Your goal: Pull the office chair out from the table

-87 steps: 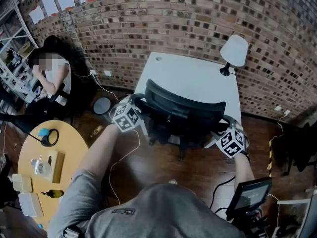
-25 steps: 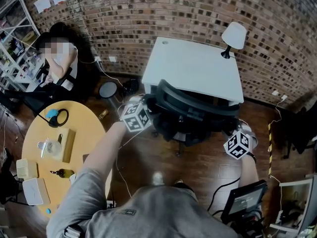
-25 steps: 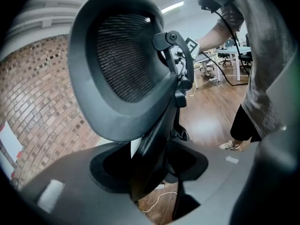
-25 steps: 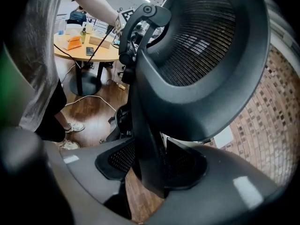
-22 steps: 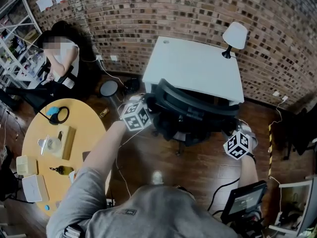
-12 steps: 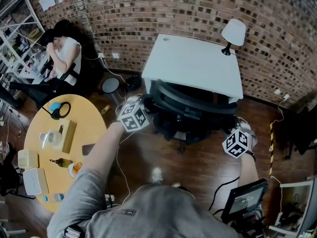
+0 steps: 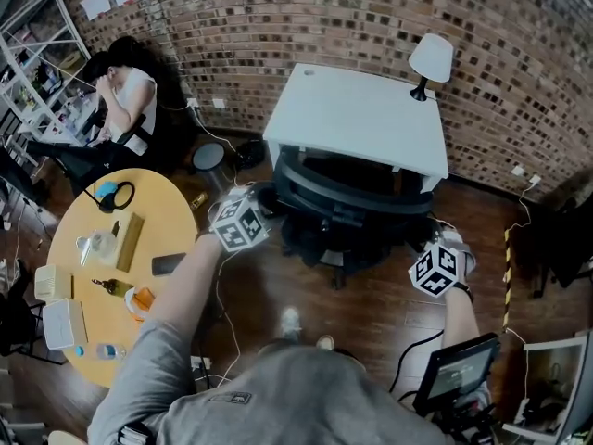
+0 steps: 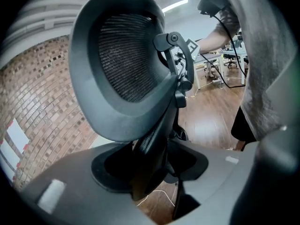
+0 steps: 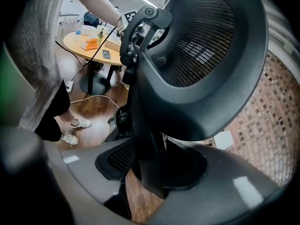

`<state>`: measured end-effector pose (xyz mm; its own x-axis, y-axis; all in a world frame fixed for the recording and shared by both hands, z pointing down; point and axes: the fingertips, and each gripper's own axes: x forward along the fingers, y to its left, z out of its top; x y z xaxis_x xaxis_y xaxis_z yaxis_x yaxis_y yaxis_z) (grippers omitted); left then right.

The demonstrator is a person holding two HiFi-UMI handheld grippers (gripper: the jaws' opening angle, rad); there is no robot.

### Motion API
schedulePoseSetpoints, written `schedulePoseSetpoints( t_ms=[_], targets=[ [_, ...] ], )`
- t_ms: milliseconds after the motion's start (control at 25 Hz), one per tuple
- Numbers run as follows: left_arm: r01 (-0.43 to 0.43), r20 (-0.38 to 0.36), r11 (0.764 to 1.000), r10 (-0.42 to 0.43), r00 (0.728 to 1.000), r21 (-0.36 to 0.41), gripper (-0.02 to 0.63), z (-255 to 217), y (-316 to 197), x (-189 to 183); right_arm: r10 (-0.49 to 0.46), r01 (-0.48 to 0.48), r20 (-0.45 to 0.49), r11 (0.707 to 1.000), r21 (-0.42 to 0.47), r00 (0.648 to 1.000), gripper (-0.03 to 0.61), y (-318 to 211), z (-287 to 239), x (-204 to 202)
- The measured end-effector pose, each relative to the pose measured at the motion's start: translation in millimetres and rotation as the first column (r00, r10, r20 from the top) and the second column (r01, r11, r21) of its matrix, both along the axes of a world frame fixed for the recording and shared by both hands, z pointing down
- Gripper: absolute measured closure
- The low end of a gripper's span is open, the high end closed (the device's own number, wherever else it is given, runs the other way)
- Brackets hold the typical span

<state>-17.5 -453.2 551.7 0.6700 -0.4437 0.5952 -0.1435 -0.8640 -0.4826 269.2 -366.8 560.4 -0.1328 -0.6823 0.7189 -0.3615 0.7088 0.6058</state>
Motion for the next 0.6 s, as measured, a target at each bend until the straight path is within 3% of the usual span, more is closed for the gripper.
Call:
schedulePoseSetpoints(
  t_ms=[600],
  targets=[
    [0.013, -0.021, 1.0, -0.012, 1.0, 0.013, 0.387, -2, 86, -10, -0.04, 0.04, 0.011, 0.999, 0.013, 0.999, 0.361, 77, -1, -8]
  ],
)
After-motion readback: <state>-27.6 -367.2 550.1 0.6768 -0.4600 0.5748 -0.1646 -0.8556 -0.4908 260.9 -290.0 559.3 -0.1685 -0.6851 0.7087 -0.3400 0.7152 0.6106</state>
